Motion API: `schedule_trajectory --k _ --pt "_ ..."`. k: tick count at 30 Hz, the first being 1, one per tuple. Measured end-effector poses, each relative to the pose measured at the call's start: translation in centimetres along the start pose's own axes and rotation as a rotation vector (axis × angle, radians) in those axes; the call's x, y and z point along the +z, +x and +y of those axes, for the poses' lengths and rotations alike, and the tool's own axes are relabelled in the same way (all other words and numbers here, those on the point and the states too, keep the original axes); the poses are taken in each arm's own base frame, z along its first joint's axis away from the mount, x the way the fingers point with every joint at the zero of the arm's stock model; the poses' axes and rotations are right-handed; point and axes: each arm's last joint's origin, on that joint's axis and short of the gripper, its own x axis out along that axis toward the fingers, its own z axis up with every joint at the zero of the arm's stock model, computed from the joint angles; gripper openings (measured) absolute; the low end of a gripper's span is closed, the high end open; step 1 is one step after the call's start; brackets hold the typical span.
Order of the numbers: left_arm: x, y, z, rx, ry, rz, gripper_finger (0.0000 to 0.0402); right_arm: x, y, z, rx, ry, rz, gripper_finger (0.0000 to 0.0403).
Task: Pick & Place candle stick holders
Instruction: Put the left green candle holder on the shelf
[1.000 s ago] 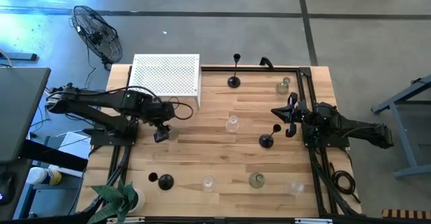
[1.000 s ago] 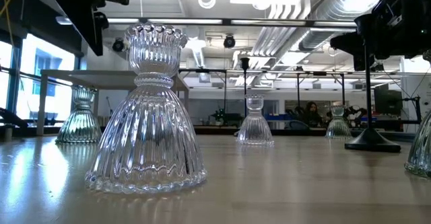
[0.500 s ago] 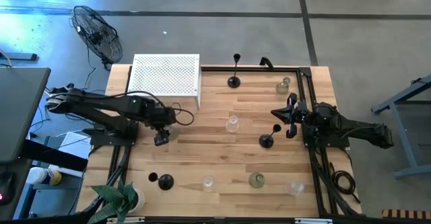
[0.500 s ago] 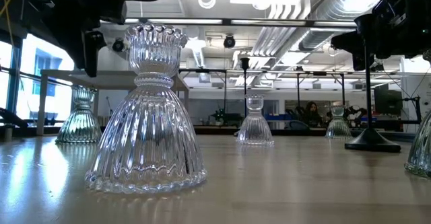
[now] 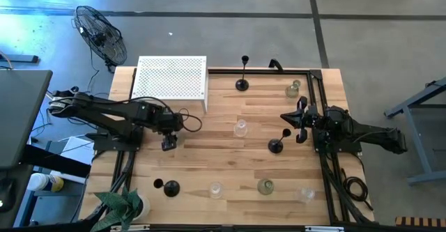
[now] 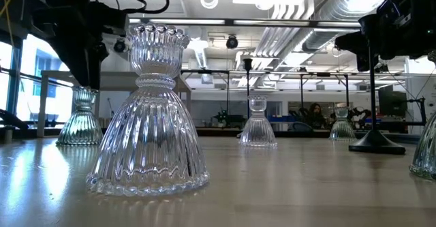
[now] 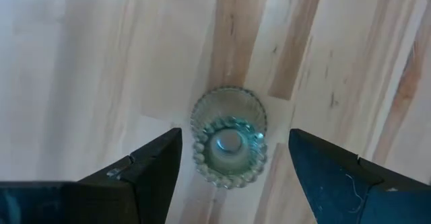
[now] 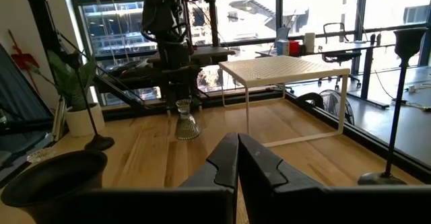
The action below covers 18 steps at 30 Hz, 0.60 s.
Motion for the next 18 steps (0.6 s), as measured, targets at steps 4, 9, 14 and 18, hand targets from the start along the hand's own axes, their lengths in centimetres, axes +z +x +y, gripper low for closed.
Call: schedule_trajectory --k 4,9,14,18 --pt "0.0 0.0 0.0 0.001 0.004 0.001 0.0269 0.0 0.0 0.0 0.0 -0.003 0.0 0.0001" --pt "-0.3 0.5 0.0 -0.011 0.009 0.014 0.0269 0.0 0.0 0.0 0.0 -0.003 0.0 0.0" --pt "-0.9 1.5 0.0 -0.014 0.036 0.024 0.0269 0.0 0.0 0.0 0.001 -0.008 0.0 0.0" --pt "-0.7 1.5 -0.1 -0.02 0.035 0.003 0.0269 0.0 0.0 0.0 0.0 -0.01 0.0 0.0"
